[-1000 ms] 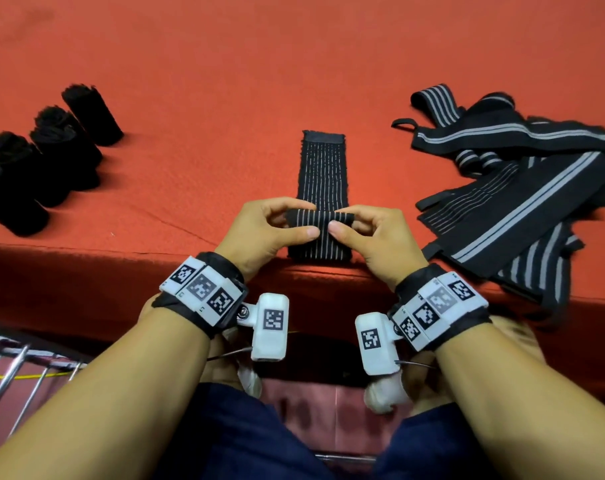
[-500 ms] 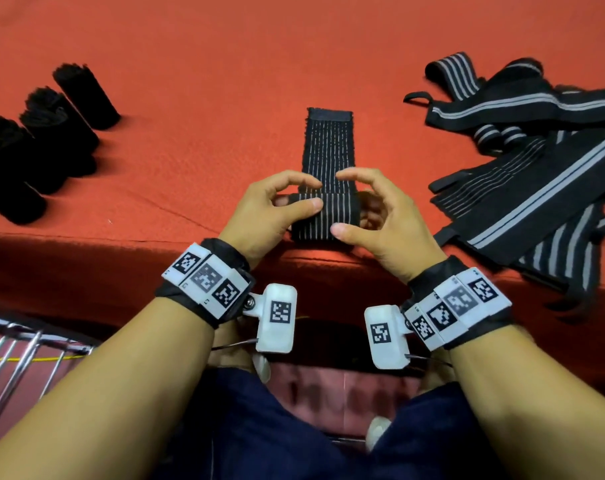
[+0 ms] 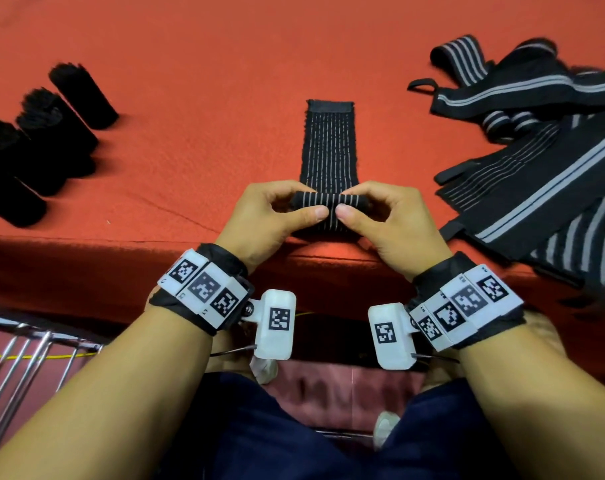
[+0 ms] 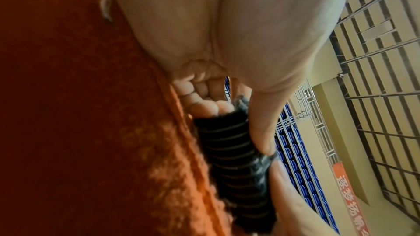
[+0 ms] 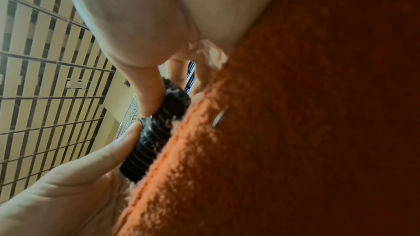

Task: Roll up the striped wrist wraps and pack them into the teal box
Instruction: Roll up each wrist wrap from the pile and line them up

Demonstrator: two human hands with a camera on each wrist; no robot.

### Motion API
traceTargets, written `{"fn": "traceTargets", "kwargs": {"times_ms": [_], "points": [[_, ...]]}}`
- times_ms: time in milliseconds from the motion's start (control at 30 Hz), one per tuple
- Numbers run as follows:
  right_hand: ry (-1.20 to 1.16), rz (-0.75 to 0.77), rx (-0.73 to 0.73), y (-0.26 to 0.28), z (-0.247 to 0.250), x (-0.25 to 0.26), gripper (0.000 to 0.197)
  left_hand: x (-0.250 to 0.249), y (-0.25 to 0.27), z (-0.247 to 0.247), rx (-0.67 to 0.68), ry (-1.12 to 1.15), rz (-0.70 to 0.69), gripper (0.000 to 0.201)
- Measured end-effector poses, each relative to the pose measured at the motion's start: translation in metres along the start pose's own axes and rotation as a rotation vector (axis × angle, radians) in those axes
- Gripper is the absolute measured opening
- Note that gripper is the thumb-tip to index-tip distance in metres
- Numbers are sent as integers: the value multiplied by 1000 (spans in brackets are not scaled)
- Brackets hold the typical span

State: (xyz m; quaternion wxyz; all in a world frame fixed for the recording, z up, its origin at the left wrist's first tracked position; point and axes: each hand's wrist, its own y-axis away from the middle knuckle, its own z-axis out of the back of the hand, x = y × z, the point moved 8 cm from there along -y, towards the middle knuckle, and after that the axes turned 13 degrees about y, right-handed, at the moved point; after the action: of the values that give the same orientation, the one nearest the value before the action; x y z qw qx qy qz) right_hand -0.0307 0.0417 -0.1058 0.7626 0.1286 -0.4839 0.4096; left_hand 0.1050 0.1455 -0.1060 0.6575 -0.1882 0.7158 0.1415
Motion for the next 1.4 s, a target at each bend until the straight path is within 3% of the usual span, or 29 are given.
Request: {"fn": "traceTargets", "kwargs": {"times_ms": [100, 233, 300, 433, 600, 700, 900, 1067, 1267, 1400], "points": [[-7, 7, 9, 0, 1, 3, 5, 0, -1, 1, 7, 25, -4, 19], [-130, -16, 22, -1, -4, 3, 20, -2, 0, -1, 53, 19, -7, 34], [-135, -35, 23, -2, -4, 1, 16, -1, 1, -2, 80, -3, -11, 39], [-58, -17, 3, -2, -2, 3, 6, 2, 0, 1, 51, -43, -16, 29], [-51, -27, 30, 2, -1, 1, 29, 2, -1, 6, -32, -54, -14, 13], [-59, -53, 30, 2, -1, -3, 25, 2, 0, 6, -55, -102, -7, 11], [-163, -75, -16, -1, 2, -1, 17, -2, 1, 1, 0, -96, -25, 39], [-82, -55, -50, 0, 5, -2, 9, 1, 0, 1, -15, -72, 2, 21], [-124, -45, 19, 4, 2, 1, 40, 5, -2, 4, -44, -81, 17, 7], [-142, -40, -8, 1, 2, 2, 29, 0, 0, 0, -40, -114, -21, 10]]}}
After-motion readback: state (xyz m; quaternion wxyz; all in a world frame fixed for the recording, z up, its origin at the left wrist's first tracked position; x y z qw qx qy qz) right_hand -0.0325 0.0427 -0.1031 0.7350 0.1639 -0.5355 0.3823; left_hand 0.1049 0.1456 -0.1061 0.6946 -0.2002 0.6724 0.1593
